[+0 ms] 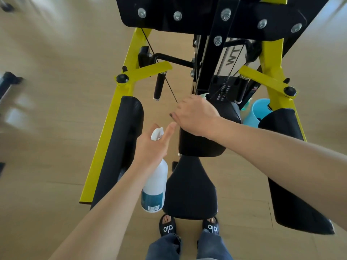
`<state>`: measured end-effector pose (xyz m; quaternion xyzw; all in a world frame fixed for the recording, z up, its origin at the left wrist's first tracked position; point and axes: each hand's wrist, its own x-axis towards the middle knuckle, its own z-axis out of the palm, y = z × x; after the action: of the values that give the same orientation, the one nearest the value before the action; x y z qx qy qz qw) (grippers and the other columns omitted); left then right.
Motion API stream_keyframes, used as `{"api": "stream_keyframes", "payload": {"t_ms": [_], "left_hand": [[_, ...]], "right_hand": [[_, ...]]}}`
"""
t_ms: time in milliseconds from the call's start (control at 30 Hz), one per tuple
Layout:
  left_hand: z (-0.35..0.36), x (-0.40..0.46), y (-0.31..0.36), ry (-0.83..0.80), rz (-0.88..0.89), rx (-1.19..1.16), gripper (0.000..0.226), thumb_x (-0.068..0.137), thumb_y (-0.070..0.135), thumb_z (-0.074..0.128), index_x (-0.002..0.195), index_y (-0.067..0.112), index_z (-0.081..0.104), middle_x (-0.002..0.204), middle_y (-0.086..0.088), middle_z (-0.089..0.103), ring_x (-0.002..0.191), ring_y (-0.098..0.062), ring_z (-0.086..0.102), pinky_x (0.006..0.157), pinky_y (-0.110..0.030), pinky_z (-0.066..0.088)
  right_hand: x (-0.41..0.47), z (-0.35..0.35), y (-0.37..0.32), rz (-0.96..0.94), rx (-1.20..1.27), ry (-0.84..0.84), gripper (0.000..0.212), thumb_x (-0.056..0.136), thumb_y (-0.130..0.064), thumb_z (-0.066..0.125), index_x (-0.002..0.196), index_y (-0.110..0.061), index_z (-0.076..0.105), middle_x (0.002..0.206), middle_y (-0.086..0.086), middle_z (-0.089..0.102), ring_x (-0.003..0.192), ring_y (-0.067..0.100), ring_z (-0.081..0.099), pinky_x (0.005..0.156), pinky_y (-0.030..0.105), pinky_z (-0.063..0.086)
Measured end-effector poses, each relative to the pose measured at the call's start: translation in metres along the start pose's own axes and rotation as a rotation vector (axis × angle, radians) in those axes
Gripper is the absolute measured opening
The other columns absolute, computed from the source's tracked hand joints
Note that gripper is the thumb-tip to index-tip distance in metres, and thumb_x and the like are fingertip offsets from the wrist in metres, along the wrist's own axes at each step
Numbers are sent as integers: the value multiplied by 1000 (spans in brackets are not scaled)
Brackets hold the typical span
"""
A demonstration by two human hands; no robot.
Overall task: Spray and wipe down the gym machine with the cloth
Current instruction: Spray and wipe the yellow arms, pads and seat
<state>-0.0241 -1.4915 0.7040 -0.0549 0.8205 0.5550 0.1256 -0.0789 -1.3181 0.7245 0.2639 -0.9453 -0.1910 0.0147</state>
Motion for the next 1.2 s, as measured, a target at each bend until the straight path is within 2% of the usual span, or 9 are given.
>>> {"api": "stream_keyframes", "payload": {"t_ms": [100, 200, 367, 500, 700, 900, 1000, 1100, 1200], "left_hand": [[-1, 1, 5, 9, -5, 7, 63, 96, 56, 64, 82, -2, 45, 64, -11, 47, 47, -12, 45, 45, -13, 38], [-2, 5, 7, 18, 2, 1, 71, 92, 63, 63, 86, -6, 48, 64, -9, 51, 49, -14, 49, 45, -14, 41], [7, 3, 15, -18, -5, 57, 77, 92, 68, 60, 90, -8, 48, 59, -6, 47, 51, -15, 47, 50, -19, 42], [12, 1, 18, -22, 1, 106, 77, 91, 76, 54, 90, -1, 53, 65, -15, 56, 55, -14, 53, 64, -34, 49], [9, 1, 25, 3, -2, 71, 66, 97, 64, 56, 88, -1, 53, 57, -6, 52, 48, -11, 49, 55, -25, 47], [-4, 2, 20, 37, 55, 77, 70, 97, 62, 56, 92, -8, 52, 60, -9, 52, 54, -16, 50, 48, -14, 42], [-8, 3, 15, 49, 33, 46, 72, 96, 63, 58, 93, -9, 49, 64, -11, 50, 56, -19, 49, 47, -15, 40], [-9, 0, 12, 58, 38, 36, 72, 96, 62, 59, 92, -9, 49, 64, -11, 48, 52, -17, 48, 46, -13, 40], [-9, -2, 12, 69, 31, 44, 70, 97, 62, 58, 90, -7, 51, 60, -7, 48, 46, -9, 47, 46, -11, 39]], "right_hand": [[7, -9, -10, -79, -39, -131, 19, 106, -26, 43, 113, -23, 61, 79, 2, 54, 85, 28, 60, 76, 40, 50], [-7, -4, -2, -102, -6, 25, 10, 98, -22, 61, 89, -18, 59, 86, 6, 63, 86, 29, 60, 79, 40, 48], [-79, 38, 30, 135, 118, 247, 50, 109, -27, 41, 153, -5, 36, 158, 16, 39, 148, 31, 34, 121, 47, 30], [-119, 41, 31, 282, 176, 284, 52, 110, -30, 33, 153, -1, 36, 158, 17, 37, 149, 31, 32, 121, 48, 30], [-87, 23, 42, 188, 123, 256, 49, 108, -33, 42, 148, -6, 44, 140, 10, 54, 120, 27, 50, 99, 42, 46], [-76, 31, 38, 160, -15, 149, 65, 110, -44, 24, 153, 4, 29, 154, 21, 41, 141, 34, 39, 119, 43, 30], [-45, 20, 27, 122, -127, 130, 60, 110, -38, 21, 144, 6, 44, 144, 24, 52, 133, 36, 50, 114, 43, 38], [-10, 16, -3, -7, -236, 85, 32, 103, -30, 45, 98, -9, 70, 95, 11, 71, 89, 30, 66, 89, 40, 52], [2, 17, -15, -107, -149, 84, 25, 83, -22, 69, 62, -22, 55, 61, -1, 60, 60, 22, 57, 70, 34, 48]]}}
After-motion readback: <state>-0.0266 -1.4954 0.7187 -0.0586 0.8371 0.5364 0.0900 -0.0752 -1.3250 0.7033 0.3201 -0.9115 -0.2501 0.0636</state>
